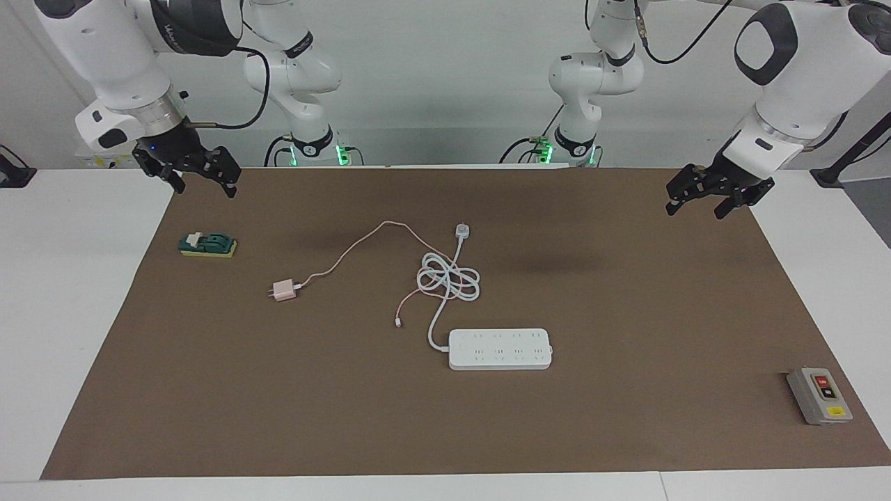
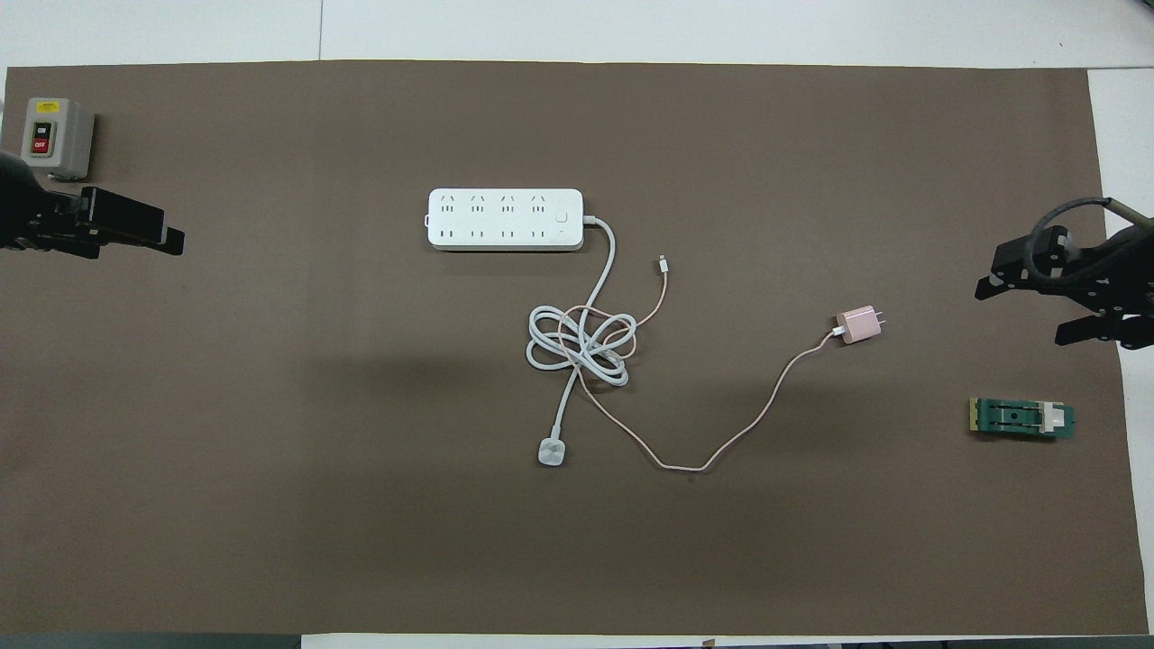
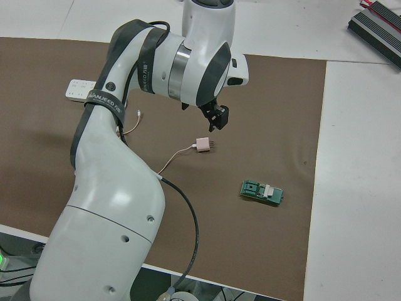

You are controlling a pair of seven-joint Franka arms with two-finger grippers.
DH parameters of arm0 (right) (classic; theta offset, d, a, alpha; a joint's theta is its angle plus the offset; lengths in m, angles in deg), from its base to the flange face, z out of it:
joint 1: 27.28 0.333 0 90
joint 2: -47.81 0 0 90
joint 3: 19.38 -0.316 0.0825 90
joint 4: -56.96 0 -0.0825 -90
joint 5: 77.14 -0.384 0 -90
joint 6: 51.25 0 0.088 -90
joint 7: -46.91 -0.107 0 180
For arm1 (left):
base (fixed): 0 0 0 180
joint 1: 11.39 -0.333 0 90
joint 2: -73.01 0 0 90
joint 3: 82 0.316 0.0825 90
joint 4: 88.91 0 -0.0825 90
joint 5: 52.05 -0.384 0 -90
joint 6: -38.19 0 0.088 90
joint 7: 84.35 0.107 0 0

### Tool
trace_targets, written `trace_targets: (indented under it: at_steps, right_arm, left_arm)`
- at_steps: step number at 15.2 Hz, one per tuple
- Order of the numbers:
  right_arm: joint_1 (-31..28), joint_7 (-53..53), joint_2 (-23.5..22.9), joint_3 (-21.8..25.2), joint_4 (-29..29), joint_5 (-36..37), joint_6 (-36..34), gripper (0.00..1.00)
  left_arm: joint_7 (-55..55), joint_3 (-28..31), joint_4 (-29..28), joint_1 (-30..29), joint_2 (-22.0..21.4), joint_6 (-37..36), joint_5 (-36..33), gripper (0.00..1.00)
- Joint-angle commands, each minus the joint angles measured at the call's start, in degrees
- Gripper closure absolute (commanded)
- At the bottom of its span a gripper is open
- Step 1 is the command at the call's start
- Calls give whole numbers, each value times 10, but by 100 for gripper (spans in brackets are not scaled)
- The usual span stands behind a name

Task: Plug charger into power strip
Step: 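Move the right gripper toward the pink charger while the left gripper advances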

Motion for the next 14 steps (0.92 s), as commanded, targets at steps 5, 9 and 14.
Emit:
trace_targets:
  at_steps: [5, 9, 14]
  right_arm:
    - [-43, -158, -86, -4, 13, -126, 28, 0]
    - [-62, -181, -145, -4, 14, -171, 29, 0]
    - [-85, -181, -205, -4, 15, -250, 30, 0]
  left_arm:
    - [-1, -5, 1, 12, -1, -3, 77, 0]
    - [0, -7, 1, 18, 3, 2, 119, 0]
    - [2, -7, 1, 21, 28, 3, 201, 0]
